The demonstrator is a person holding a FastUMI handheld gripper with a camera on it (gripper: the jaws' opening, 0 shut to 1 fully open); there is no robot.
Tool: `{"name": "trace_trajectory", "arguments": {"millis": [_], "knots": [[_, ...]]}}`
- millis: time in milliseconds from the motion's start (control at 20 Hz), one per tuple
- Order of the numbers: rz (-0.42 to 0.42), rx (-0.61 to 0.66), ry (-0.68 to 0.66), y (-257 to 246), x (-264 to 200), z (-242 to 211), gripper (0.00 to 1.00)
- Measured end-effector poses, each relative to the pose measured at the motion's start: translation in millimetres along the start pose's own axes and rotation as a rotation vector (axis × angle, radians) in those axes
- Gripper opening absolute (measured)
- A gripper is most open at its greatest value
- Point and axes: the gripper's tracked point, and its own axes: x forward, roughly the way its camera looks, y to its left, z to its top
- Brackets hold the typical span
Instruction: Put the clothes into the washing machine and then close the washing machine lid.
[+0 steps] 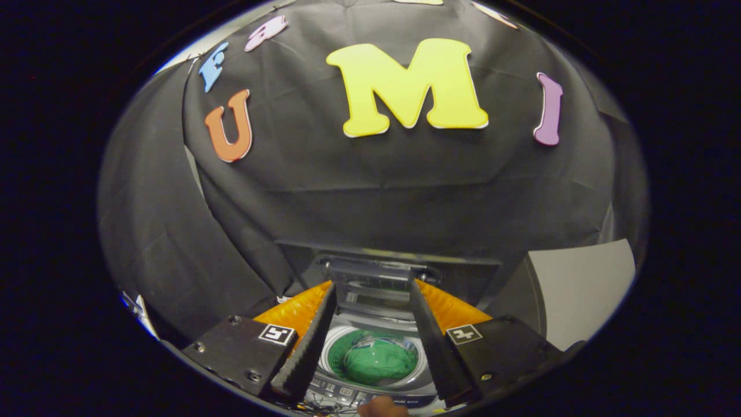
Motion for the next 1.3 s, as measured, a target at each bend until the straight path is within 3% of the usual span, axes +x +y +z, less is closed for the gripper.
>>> {"name": "trace_trajectory", "arguments": {"millis": [200, 450, 750, 1000, 1300], "knots": [[-0.020, 0.001, -0.037, -10.6, 9.1, 36.6, 0.81], [-0.048, 0.014, -0.009, -27.1, 59.7, 49.5, 0.81], [-0.059, 0.049, 0.048, -35.8, 116.0, 45.7, 0.81], [-0.070, 0.121, 0.105, -39.2, 139.2, 29.5, 0.81], [-0.087, 0.117, 0.126, -37.6, 146.4, 15.8, 0.81]]}}
